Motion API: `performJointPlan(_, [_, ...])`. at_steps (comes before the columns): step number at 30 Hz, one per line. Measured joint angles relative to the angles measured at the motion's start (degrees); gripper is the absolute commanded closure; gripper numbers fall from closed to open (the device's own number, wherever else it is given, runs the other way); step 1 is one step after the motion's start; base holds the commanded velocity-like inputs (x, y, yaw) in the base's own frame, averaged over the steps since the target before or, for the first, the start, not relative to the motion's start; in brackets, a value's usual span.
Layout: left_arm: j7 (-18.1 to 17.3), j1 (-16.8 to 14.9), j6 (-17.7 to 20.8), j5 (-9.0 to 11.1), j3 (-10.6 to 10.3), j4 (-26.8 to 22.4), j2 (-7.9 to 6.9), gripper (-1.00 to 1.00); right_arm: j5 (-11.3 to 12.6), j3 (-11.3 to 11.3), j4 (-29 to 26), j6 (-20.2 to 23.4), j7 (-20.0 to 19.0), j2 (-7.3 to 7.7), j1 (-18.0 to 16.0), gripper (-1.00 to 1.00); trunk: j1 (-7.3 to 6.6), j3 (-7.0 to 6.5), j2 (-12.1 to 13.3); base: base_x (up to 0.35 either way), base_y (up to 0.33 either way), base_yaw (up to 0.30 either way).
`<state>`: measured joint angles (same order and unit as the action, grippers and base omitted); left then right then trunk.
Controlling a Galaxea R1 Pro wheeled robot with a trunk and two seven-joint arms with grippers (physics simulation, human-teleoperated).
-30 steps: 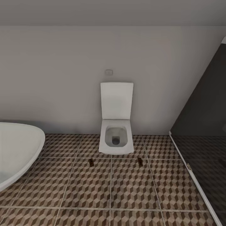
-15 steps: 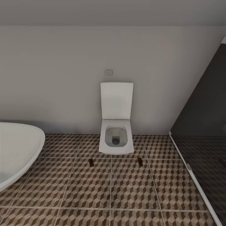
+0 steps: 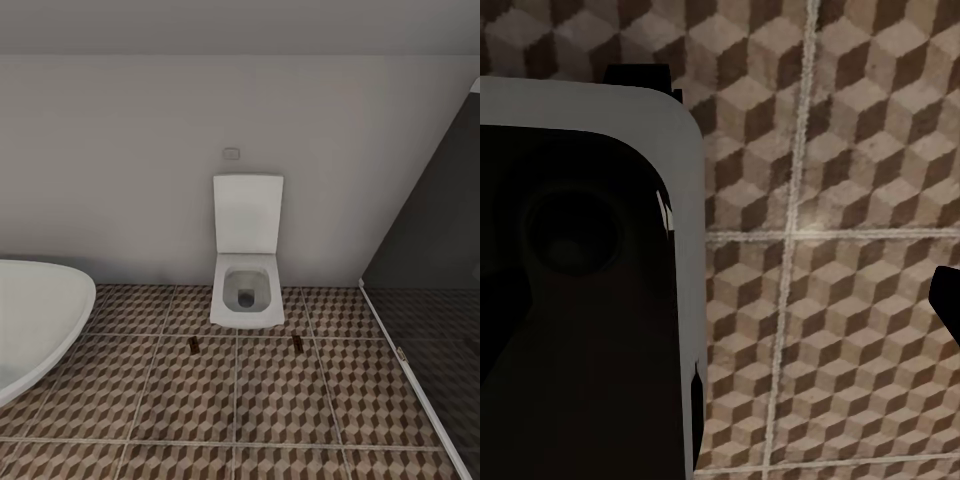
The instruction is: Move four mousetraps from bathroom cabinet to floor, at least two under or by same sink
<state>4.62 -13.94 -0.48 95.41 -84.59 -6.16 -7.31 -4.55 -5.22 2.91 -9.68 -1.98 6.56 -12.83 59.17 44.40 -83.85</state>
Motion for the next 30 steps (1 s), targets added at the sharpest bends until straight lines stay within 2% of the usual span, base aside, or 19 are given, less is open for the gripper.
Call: performJointPlan(30, [0.00, 0.00, 0.00, 0.00, -0.01, 0.00, 0.00, -1.00, 0.00, 0.00, 0.00, 0.00, 0.00, 0.00, 0.00, -1.00, 0.00, 0.00, 0.00, 0.000, 0.000, 0.000])
